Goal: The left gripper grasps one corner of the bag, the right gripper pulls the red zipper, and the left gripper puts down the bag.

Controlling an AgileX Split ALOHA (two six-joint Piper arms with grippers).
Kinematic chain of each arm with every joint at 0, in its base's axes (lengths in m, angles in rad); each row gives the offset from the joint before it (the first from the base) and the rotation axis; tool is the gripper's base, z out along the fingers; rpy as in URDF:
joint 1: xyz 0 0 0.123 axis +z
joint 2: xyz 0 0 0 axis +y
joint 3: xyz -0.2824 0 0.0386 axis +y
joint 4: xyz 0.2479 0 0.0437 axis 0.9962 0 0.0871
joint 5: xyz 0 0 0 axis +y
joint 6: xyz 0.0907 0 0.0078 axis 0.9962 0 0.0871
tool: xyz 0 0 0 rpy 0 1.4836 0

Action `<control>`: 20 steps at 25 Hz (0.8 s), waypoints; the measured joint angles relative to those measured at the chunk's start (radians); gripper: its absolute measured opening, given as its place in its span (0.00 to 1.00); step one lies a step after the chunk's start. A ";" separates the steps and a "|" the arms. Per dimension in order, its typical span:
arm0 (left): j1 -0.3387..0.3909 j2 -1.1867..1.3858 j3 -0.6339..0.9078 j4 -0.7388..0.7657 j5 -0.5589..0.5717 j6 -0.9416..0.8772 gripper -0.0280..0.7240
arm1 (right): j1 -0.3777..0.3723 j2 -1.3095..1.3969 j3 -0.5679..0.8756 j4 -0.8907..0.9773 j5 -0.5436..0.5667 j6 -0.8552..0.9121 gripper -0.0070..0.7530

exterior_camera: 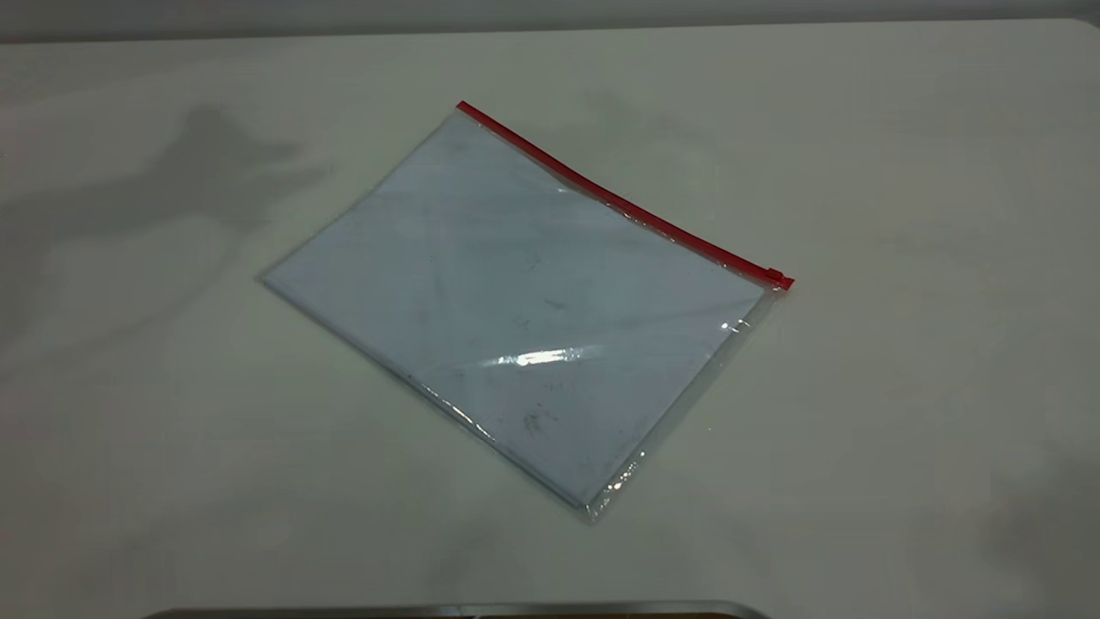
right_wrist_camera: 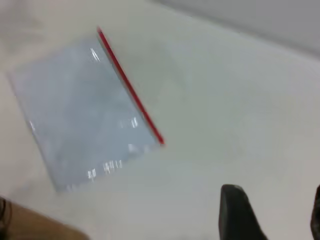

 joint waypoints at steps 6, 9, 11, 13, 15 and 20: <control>0.000 -0.260 0.000 0.308 0.001 -0.237 0.73 | 0.000 -0.196 0.372 -0.038 0.000 0.102 0.53; 0.000 -0.363 0.025 0.461 0.001 -0.406 0.73 | 0.000 -0.300 0.548 -0.055 0.000 0.137 0.53; 0.000 -0.435 0.075 0.539 0.001 -0.472 0.73 | 0.000 -0.355 0.648 -0.070 -0.008 0.163 0.53; 0.000 -0.518 0.163 0.588 0.001 -0.500 0.73 | 0.000 -0.411 0.719 -0.082 -0.023 0.182 0.53; 0.000 -0.597 0.271 0.612 0.001 -0.509 0.73 | 0.000 -0.451 0.752 -0.082 -0.039 0.189 0.53; 0.000 -0.786 0.626 0.618 0.001 -0.516 0.73 | 0.000 -0.492 0.771 -0.107 -0.140 0.203 0.53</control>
